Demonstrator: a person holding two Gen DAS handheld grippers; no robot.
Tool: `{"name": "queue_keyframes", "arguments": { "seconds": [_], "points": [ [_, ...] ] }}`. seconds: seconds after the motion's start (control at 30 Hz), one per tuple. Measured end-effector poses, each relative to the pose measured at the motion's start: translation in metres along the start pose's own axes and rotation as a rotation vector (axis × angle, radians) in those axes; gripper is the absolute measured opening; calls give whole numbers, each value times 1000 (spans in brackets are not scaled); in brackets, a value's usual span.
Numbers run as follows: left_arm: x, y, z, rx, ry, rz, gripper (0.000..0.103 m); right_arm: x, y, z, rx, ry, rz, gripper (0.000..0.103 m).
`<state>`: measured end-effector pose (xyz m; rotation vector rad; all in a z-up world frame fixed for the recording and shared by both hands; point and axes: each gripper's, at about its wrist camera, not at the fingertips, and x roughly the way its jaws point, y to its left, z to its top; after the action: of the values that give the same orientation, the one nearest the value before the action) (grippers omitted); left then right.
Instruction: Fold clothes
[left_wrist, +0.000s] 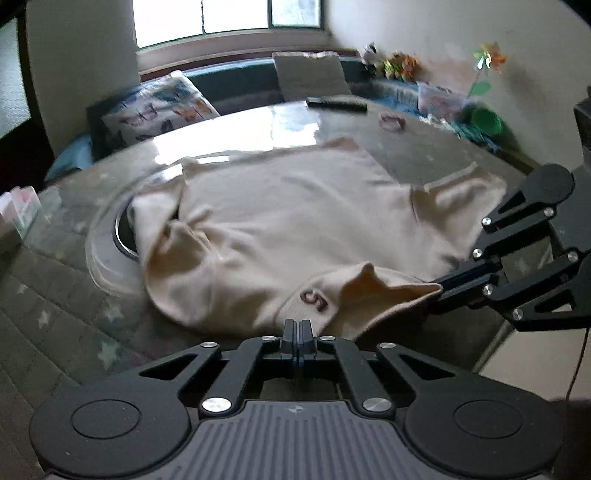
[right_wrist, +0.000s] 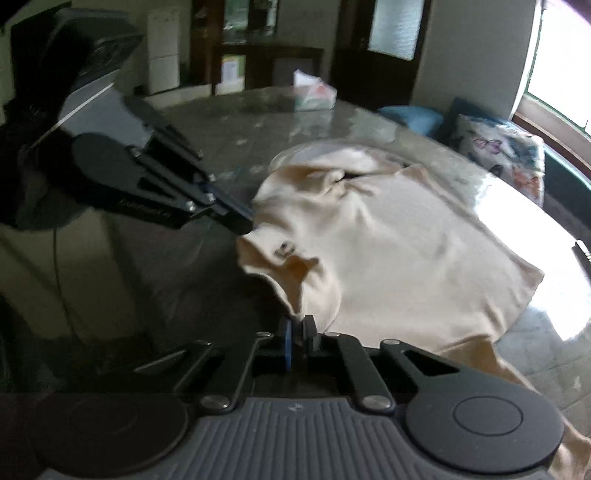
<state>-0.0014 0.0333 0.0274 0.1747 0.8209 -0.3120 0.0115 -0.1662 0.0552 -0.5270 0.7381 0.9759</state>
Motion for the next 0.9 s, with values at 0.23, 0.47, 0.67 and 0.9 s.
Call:
{"name": "queue_keyframes", "arguments": {
  "seconds": [0.23, 0.47, 0.67, 0.9],
  "points": [
    [-15, 16, 14, 0, -48, 0, 6, -19, -13, 3, 31, -8, 69, 11],
    [10, 28, 36, -76, -91, 38, 6, -16, -46, 20, 118, -74, -33, 16],
    [42, 42, 52, -104, -55, 77, 11, 24, -55, 23, 150, -62, -41, 17],
    [82, 83, 94, -124, -69, 223, 35, 45, -34, 20, 66, -34, 32, 19]
  ]
}}
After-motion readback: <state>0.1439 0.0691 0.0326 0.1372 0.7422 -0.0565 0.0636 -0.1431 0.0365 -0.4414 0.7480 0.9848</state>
